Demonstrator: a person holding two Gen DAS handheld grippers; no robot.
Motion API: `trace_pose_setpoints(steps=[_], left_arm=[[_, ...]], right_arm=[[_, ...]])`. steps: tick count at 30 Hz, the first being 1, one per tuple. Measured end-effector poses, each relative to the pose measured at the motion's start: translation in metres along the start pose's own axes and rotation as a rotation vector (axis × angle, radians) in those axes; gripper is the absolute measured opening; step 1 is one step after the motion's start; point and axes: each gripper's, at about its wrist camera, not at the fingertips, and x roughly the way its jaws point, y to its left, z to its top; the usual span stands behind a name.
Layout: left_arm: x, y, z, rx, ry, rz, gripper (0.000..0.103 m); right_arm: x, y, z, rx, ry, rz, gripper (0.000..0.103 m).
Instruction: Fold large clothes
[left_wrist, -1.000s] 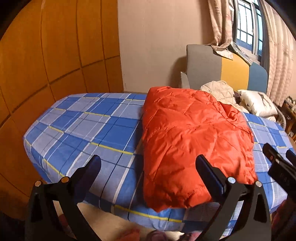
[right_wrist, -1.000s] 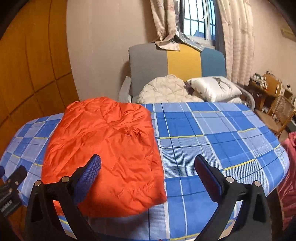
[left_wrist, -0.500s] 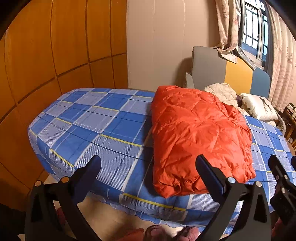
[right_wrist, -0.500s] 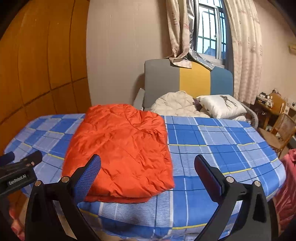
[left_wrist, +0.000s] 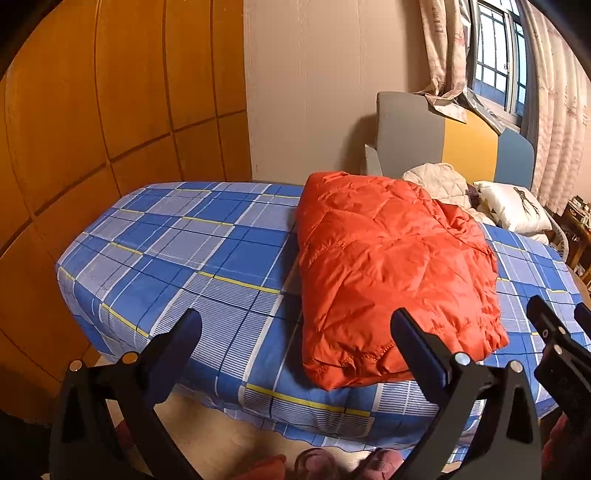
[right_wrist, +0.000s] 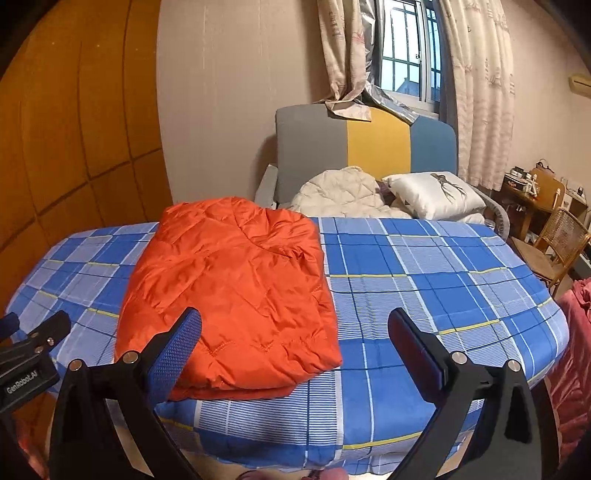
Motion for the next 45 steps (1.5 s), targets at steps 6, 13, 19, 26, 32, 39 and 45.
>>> trace_pose_setpoints(steps=[6,13,19,26,32,39,45], left_arm=[[0.000,-0.002,-0.003,0.007,0.006,-0.001,0.101],[0.001,0.000,-0.003,0.002,0.009,-0.001,0.101],[0.000,-0.001,-0.005,0.004,0.007,-0.003,0.101],[-0.005,-0.003,-0.003,0.004,-0.003,-0.008,0.101],[-0.006,-0.002,-0.003,0.000,-0.004,-0.003,0.101],[-0.006,-0.001,-0.003,-0.011,-0.004,-0.015,0.101],[-0.004,-0.003,-0.005,-0.030,0.025,-0.060,0.101]], right_arm=[[0.001,0.001,0.001,-0.008,0.000,0.003,0.100],[0.001,0.003,0.000,-0.016,0.004,0.005,0.100],[0.001,0.004,0.002,-0.020,0.001,0.002,0.100],[-0.001,0.006,0.004,-0.027,-0.008,0.004,0.100],[-0.001,0.008,0.004,-0.032,-0.011,0.005,0.100],[0.001,0.010,0.004,-0.034,-0.008,0.001,0.100],[0.002,0.009,0.004,-0.027,-0.003,-0.003,0.100]])
